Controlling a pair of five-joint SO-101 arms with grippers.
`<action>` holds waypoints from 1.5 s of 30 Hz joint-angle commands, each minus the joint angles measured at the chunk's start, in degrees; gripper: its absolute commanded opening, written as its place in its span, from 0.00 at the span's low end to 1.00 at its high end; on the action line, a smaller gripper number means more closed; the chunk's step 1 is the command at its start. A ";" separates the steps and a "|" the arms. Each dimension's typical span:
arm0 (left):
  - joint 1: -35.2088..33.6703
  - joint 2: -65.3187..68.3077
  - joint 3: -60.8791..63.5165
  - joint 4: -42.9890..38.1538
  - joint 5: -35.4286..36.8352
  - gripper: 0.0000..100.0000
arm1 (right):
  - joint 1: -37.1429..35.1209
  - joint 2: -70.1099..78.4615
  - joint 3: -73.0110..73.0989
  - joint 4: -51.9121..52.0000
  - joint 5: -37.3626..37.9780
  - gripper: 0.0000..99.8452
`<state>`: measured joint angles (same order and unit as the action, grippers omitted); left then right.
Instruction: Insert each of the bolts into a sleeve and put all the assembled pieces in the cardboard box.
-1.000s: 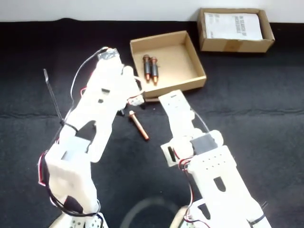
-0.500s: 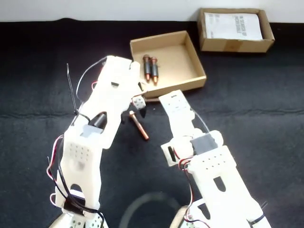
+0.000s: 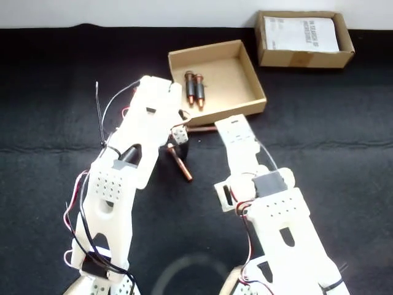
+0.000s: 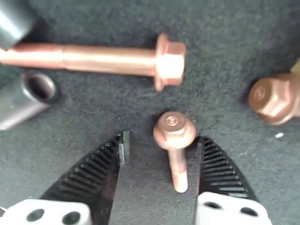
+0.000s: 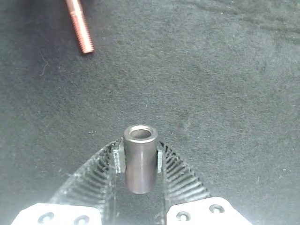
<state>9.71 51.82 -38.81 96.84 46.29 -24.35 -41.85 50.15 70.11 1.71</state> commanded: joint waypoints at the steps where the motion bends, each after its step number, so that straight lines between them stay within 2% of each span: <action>1: -0.75 2.77 -4.79 -0.26 0.26 0.11 | 0.75 -1.98 -0.40 -0.84 -0.26 0.01; 3: -0.75 4.09 -6.81 -0.09 0.18 0.00 | 0.75 -1.98 -0.40 -0.92 -0.35 0.01; 5: -0.66 4.79 -8.04 -0.09 0.09 0.03 | 0.75 -1.98 -0.40 -0.92 -0.35 0.01; 7: -0.75 5.05 -9.01 0.00 0.09 0.00 | 0.75 -1.98 -0.40 -0.92 -0.35 0.01; 15: -0.75 4.88 -9.27 1.67 -0.09 0.01 | 0.75 -1.98 -0.40 -1.10 -0.35 0.01; 20: -0.75 3.56 -9.27 2.55 -6.68 0.01 | 1.80 -1.98 -0.40 -5.58 -0.44 0.01; 26: -0.31 -6.46 -9.19 3.25 -15.74 0.01 | 2.59 -1.89 0.92 -12.26 -0.88 0.01; 30: -0.31 -14.73 -8.92 3.25 -21.01 0.01 | 2.59 -1.98 4.79 -19.56 -4.48 0.01; 35: -0.84 -24.66 -8.75 3.25 -25.41 0.01 | 2.51 -1.98 10.59 -29.41 -5.45 0.01; 41: -0.66 -33.63 -8.40 3.34 -26.73 0.01 | 2.51 -1.98 17.80 -44.70 -5.45 0.01; 45: 0.66 -39.08 -3.12 3.34 -26.73 0.01 | 2.33 -1.98 24.13 -58.68 -5.45 0.01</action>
<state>9.54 19.21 -44.26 100.18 20.00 -22.33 -41.85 71.52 21.23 -3.38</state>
